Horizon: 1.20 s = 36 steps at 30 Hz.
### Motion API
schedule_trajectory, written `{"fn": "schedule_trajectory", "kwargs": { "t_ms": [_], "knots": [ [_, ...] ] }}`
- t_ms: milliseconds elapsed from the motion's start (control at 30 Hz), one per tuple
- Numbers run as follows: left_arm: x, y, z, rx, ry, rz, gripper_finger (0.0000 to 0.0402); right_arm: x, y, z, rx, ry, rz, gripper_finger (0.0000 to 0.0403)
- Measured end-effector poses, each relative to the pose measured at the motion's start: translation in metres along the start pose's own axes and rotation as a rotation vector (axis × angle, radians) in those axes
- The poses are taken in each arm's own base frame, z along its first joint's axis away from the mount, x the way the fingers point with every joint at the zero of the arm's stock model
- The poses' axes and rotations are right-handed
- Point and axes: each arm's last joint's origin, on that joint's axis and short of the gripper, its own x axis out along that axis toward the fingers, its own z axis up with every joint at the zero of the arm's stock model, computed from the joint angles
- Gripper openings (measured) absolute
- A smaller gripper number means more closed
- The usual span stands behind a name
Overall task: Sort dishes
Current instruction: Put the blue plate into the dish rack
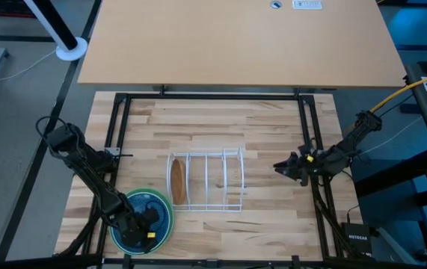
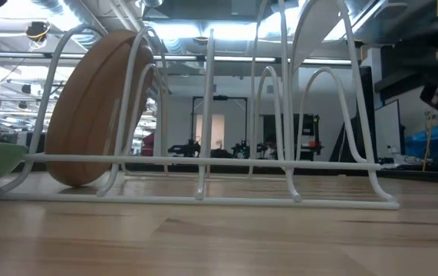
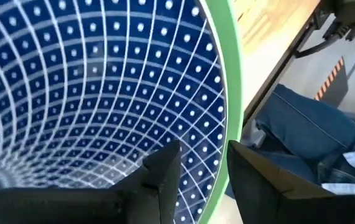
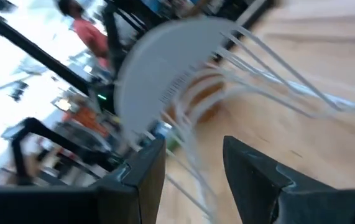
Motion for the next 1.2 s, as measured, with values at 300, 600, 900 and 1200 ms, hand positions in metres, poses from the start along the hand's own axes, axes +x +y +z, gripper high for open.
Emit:
{"fn": "schedule_trajectory", "kwargs": {
  "t_ms": [300,600,900,1200],
  "knots": [
    [0.0,0.001,0.0,0.03,-0.007,0.013,0.0123,0.014,0.026,0.003,-0.048,-0.091,0.16,0.0166],
    [0.0,0.002,0.003,0.043,-0.084,0.015,0.0123,0.071,0.082,-0.017,-0.218,0.011,0.057,0.0166],
    [-0.022,0.002,0.004,0.063,-0.081,0.032,0.0123,0.158,0.153,-0.059,-0.642,0.107,-0.024,0.0166],
    [-0.081,0.027,0.002,-0.078,-0.096,0.225,0.0123,0.242,0.171,-0.089,-0.856,0.199,-0.158,0.0166]
  ]
}}
